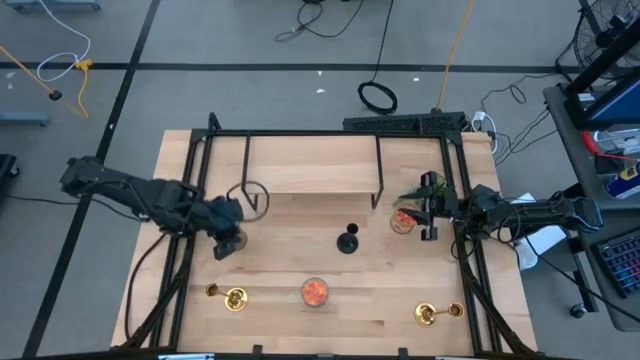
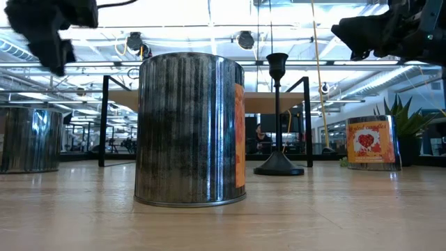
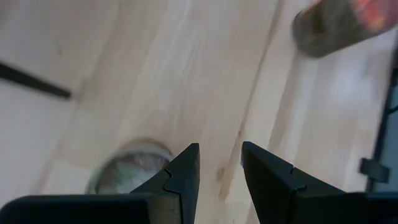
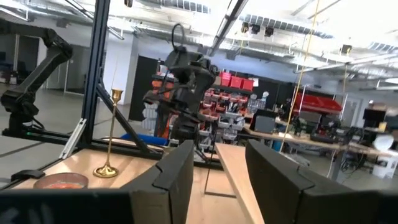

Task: Pick & Place candle stick holders
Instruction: Put the brown scented candle on the shelf

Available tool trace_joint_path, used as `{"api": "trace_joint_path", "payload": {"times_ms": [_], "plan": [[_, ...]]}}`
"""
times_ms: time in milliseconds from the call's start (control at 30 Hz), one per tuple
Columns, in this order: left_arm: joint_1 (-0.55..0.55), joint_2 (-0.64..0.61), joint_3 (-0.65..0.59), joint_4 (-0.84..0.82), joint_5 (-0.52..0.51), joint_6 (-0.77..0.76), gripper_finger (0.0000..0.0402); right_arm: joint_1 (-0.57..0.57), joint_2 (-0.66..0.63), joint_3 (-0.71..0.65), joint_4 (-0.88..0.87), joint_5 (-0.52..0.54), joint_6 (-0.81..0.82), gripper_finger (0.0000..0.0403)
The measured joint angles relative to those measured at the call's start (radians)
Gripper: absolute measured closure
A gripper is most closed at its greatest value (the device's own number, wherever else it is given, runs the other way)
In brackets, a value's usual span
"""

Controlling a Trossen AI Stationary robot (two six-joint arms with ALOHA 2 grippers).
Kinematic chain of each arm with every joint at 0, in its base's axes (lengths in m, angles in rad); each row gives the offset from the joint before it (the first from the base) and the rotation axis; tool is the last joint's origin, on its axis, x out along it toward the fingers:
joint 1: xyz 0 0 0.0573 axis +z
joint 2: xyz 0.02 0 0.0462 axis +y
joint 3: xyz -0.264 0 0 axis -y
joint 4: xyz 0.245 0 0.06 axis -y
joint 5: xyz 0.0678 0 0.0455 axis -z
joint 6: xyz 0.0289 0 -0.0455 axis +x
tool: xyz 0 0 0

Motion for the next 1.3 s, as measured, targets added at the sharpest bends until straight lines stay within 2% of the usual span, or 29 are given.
{"api": "trace_joint_path", "payload": {"times_ms": [267, 467, 700, 900, 1033, 1200, 1300], "plan": [[-0.086, 0.125, -0.011, -0.011, -0.043, -0.189, 0.0277, 0.000, 0.000, 0.000, -0.073, -0.001, 0.005, 0.0257], [-0.104, 0.186, -0.012, -0.095, -0.090, -0.197, 0.0277, 0.000, 0.000, 0.000, -0.077, -0.001, 0.005, 0.0257], [-0.105, 0.243, -0.012, -0.092, -0.163, -0.233, 0.0277, 0.000, 0.000, 0.000, -0.077, -0.001, 0.033, 0.0257], [-0.104, 0.294, -0.012, -0.093, -0.126, -0.230, 0.0278, 0.000, 0.000, 0.000, -0.087, -0.001, 0.034, 0.0257], [-0.104, 0.316, -0.011, -0.093, -0.108, -0.176, 0.0306, 0.000, 0.000, 0.000, -0.095, -0.001, 0.034, 0.0258], [-0.103, 0.320, -0.008, -0.100, -0.093, -0.129, 0.0385, 0.000, 0.000, 0.000, -0.103, -0.001, 0.034, 0.0257], [-0.103, 0.320, -0.007, -0.110, -0.089, -0.133, 0.0389, 0.000, 0.000, 0.000, -0.109, -0.001, 0.034, 0.0258]]}}
